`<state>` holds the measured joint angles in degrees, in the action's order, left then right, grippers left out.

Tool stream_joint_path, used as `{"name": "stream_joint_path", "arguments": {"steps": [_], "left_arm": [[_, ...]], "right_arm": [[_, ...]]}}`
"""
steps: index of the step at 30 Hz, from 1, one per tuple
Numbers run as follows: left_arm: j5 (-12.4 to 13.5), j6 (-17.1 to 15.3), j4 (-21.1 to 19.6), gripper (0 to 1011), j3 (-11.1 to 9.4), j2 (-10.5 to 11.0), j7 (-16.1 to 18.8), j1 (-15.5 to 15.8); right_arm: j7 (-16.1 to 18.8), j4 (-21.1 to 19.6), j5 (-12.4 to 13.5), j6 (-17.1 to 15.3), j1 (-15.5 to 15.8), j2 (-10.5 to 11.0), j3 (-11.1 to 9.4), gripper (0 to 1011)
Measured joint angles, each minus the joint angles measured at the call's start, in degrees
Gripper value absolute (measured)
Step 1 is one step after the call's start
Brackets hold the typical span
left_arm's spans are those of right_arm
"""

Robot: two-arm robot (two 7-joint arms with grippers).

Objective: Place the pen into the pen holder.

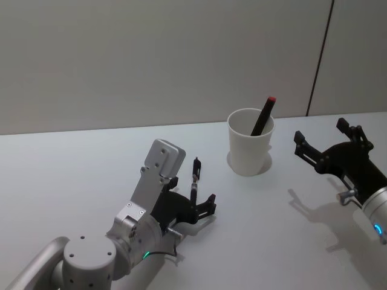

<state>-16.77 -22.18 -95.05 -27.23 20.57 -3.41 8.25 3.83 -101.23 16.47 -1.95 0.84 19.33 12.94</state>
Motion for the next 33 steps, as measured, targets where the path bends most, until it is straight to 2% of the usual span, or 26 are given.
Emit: {"name": "stream_joint_path", "arguments": {"steps": [13,33], "left_arm": [[0.4,-1.0,-0.1,1001,0.0,-0.5,0.5,-0.2],[3.5,-3.0,1.0,1001,-0.5,-1.9,-0.4,0.7]], "right_arm": [[0.0,0.0,0.0,0.0,0.0,0.0,0.0,1001],[0.0,0.0,0.0,0.0,0.0,0.0,0.0,1001]]}}
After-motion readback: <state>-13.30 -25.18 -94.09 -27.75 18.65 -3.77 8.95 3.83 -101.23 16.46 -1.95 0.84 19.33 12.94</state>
